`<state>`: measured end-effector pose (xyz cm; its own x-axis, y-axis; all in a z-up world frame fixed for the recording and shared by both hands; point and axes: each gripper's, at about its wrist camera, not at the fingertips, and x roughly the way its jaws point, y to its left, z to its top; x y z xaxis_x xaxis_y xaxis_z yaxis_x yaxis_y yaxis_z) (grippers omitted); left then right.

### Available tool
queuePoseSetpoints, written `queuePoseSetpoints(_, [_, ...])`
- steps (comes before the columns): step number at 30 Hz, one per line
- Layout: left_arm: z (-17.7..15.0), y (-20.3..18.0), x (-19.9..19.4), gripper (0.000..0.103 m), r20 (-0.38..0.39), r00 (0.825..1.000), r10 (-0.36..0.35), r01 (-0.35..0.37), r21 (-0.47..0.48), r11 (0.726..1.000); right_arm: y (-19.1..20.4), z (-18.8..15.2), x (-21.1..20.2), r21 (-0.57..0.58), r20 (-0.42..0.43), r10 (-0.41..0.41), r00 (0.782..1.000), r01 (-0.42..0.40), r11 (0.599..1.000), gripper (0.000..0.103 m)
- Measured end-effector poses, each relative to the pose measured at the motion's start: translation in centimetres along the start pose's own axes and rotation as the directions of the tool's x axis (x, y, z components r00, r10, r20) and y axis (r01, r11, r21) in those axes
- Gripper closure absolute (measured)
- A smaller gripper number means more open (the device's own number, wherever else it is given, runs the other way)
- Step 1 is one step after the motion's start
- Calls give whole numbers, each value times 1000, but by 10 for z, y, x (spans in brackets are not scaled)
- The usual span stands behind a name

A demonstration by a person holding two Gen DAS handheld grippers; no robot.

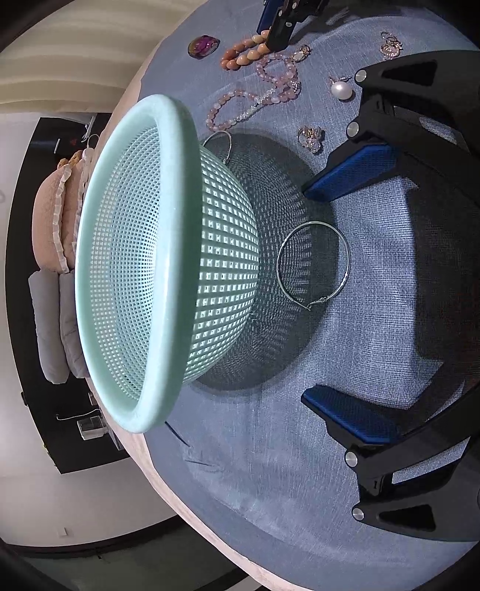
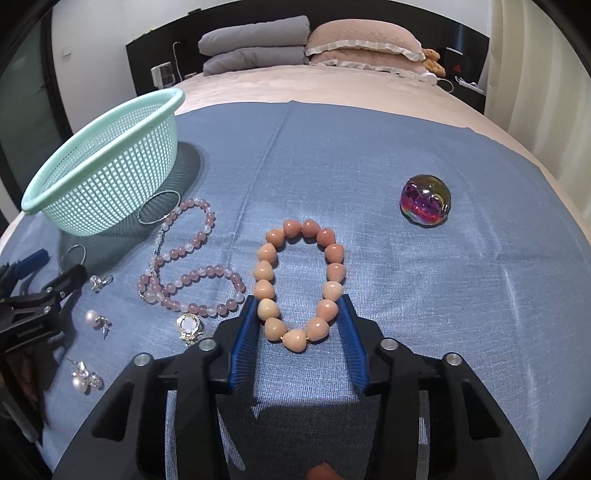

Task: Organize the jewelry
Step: 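Grasp the peach bead bracelet with the right tool while the left tool grasps the silver hoop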

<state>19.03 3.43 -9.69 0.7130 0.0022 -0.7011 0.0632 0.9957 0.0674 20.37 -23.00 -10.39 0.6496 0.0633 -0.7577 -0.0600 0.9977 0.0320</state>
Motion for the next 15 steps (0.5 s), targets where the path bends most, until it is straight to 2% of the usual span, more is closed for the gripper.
queuePoseSetpoints(1, [0, 1, 0, 8, 0, 1000, -6, 6, 3, 1000, -1, -1, -1, 2, 1, -1, 1000, 1, 1000, 76])
queuePoseSetpoints(3, [0, -5, -4, 19, 8, 1000, -24, 24, 28, 999, -2, -1, -1, 1, 0, -5, 1000, 5, 1000, 81])
queuePoseSetpoints(4, [-1, -8, -5, 30, 10, 999, -40, 39, 49, 998, -2, -1, -2, -1, 1, -7, 1000, 7, 1000, 92])
queuePoseSetpoints(7, [-3, -19, -10, 56, 14, 997, -77, 75, 110, 991, 0, -3, -4, -4, 4, -12, 1000, 12, 1000, 92])
queuePoseSetpoints(9, [-4, -22, -11, 56, 18, 998, -63, 61, 123, 991, -1, -3, -6, -1, 5, -10, 1000, 10, 1000, 92])
queuePoseSetpoints(12, [-2, -14, -11, 56, 4, 995, -96, 96, 81, 992, -4, -4, -11, 11, 6, 1, 1000, -1, 1000, 92])
queuePoseSetpoints(15, [-3, -16, -15, 57, 8, 997, -82, 81, 97, 992, -4, -6, -18, 10, 15, 12, 1000, -12, 1000, 92])
